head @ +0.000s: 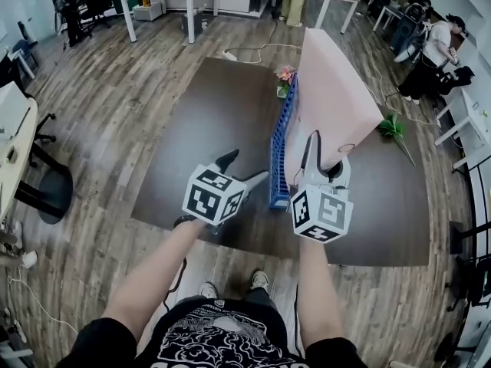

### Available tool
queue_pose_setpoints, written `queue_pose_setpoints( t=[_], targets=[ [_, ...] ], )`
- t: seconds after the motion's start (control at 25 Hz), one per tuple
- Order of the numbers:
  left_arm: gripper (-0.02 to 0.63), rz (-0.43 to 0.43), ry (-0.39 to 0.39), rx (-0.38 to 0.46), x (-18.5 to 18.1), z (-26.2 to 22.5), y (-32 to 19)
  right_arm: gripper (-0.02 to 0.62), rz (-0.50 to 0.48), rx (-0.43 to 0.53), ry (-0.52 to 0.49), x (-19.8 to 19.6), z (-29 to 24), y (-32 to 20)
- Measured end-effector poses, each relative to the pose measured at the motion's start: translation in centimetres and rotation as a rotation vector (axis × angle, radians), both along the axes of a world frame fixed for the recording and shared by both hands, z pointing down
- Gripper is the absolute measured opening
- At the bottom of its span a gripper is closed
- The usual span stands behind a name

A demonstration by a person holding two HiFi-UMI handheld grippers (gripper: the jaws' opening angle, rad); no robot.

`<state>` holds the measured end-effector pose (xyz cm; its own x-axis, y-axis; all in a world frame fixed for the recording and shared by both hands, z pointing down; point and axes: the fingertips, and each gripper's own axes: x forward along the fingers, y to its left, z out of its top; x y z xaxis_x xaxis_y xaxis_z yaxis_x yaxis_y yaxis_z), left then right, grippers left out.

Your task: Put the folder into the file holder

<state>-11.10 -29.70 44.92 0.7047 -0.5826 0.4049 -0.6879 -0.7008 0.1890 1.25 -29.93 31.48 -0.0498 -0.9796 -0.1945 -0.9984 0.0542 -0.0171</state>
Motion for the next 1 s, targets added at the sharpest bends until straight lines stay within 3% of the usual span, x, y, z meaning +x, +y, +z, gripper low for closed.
queue_pose_setpoints(
  t=[0.4, 1.0],
  targets=[
    [0.368, -0.022, -0.017, -0.006, -2.0, 0.5, 0.2, 0.117, 0.011, -0.037, 0.001, -1.1, 2.7, -0.5],
    [0.368, 0.001, 0.014, 0.005, -0.2, -0.4, 1.3, 0.126, -0.001, -0.157, 0.004, -0.5, 6.7, -0.7]
  ],
)
